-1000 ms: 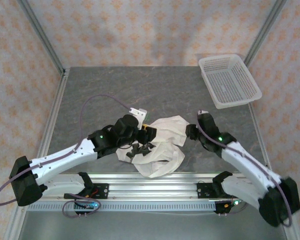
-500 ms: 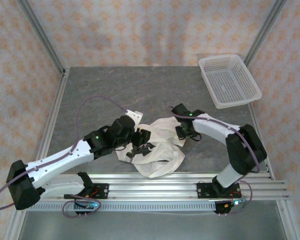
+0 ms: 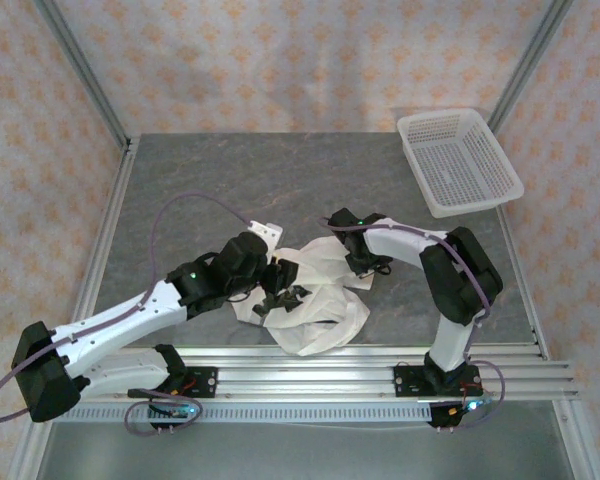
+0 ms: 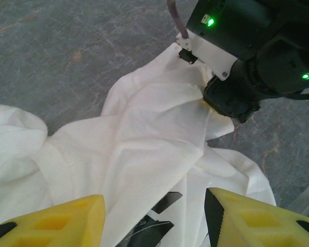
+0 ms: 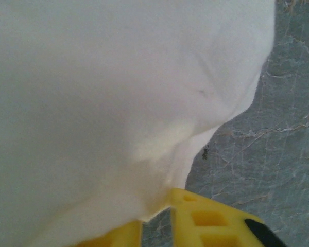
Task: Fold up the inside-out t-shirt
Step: Flatten out the T-shirt at the center of the table.
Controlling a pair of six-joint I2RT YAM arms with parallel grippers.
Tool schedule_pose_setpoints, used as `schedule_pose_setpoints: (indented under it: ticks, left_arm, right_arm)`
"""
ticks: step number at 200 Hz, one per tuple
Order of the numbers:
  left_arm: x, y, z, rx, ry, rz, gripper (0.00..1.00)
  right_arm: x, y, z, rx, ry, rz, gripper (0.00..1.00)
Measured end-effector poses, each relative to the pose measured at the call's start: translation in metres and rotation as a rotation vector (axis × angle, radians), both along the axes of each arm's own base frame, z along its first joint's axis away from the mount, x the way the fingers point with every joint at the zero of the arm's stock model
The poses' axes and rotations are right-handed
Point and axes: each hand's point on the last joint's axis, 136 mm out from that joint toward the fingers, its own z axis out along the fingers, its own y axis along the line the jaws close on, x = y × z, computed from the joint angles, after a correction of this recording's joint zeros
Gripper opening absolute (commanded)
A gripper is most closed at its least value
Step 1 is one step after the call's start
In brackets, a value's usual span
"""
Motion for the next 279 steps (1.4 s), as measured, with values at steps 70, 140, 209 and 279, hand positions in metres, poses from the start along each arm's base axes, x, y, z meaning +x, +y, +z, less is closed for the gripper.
schedule_pose_setpoints:
  ticks: [70,140,209,279]
  left_arm:
    - [0.001,0.002,-0.002,0.004,0.004,0.006,0.54]
    - [0.002,0.003,-0.002,0.002,0.005,0.010,0.54]
    - [0.003,0.001,-0.005,0.005,0.012,0.007,0.54]
    - [0.003,0.001,-0.006,0.007,0.014,0.007,0.54]
  right_arm:
    - [0.003,-0.012,0.016,-0.034,-0.082,0.008,0.00]
    - [0.006,-0.012,0.034,0.037,-0.155,0.018,0.22]
    - [0.003,-0.013,0.002,-0.038,-0.063,0.063,0.38]
    - [0.011,-0.005,0.003,-0.022,-0.071,0.101,0.13]
